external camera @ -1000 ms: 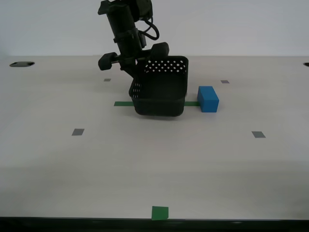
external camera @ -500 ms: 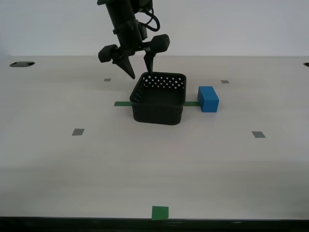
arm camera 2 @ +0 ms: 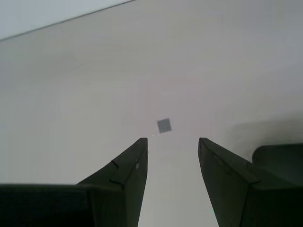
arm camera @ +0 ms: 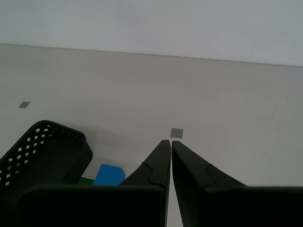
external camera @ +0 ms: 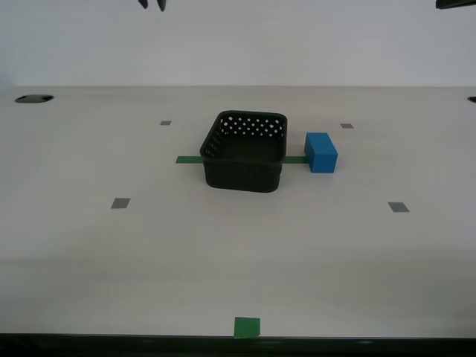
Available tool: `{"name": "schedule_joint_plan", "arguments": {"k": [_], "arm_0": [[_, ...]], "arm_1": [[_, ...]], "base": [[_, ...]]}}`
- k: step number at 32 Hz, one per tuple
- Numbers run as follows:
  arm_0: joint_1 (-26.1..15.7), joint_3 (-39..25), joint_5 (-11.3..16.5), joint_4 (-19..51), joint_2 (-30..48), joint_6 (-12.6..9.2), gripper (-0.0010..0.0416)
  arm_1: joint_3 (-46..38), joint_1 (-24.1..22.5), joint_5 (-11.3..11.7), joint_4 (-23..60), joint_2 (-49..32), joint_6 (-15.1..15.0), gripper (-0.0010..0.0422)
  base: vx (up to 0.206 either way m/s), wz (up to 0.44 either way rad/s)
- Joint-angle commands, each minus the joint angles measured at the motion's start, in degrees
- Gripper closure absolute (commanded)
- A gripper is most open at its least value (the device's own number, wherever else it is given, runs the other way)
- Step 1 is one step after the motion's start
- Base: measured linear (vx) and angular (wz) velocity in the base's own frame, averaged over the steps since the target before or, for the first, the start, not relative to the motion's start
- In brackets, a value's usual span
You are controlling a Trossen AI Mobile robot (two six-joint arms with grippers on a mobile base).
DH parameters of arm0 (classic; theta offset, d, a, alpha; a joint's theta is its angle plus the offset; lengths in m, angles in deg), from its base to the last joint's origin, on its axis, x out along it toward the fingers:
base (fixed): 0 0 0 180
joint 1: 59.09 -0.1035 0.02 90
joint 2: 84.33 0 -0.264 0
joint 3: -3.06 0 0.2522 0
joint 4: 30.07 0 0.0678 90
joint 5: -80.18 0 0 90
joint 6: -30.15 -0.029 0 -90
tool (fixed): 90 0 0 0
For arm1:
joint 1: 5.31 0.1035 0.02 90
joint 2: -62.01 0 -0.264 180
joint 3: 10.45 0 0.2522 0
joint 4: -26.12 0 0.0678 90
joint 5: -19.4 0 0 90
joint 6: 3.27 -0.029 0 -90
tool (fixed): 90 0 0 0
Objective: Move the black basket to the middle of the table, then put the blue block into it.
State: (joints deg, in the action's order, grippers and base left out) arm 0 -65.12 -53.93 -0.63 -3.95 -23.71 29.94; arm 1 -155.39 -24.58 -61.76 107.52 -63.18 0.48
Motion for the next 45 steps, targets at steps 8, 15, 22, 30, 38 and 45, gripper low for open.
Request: {"name": "schedule_joint_plan", "arguments": {"k": [8, 15, 22, 30, 38, 45], "arm_0": [[-1.6, -3.7, 5.3, 10.8, 6.2, -5.9, 0.0214], [-5.0, -4.1, 7.0, 8.2, 19.9, -8.4, 0.0123], [-10.7, -9.1, 5.0, 6.1, 34.0, -8.5, 0.0108], [-17.4, -18.4, -1.7, 6.4, 46.6, -8.9, 0.0098], [-20.7, -22.5, -2.0, 7.6, 54.8, -10.8, 0.0089], [-20.7, -22.5, -3.9, 7.5, 55.3, -10.9, 0.0102]], "arm_1": [[0.0, 7.8, 0.0, 0.9, 2.2, -0.8, 0.0332], [0.0, 8.7, -0.1, -0.2, 2.2, 1.2, 0.0332], [0.0, 8.7, -0.5, -2.2, 2.2, 1.1, 0.0332], [0.0, 8.8, -0.5, -3.7, 2.1, 0.1, 0.0332], [0.0, 9.0, -0.4, -3.9, 2.1, -3.0, 0.0332], [0.0, 9.1, -0.5, -4.0, 2.1, -3.8, 0.0332]], "base": [[0.000, 0.000], [0.000, 0.000], [0.000, 0.000], [-0.002, -0.006], [0.000, 0.002], [0.000, 0.000]]}}
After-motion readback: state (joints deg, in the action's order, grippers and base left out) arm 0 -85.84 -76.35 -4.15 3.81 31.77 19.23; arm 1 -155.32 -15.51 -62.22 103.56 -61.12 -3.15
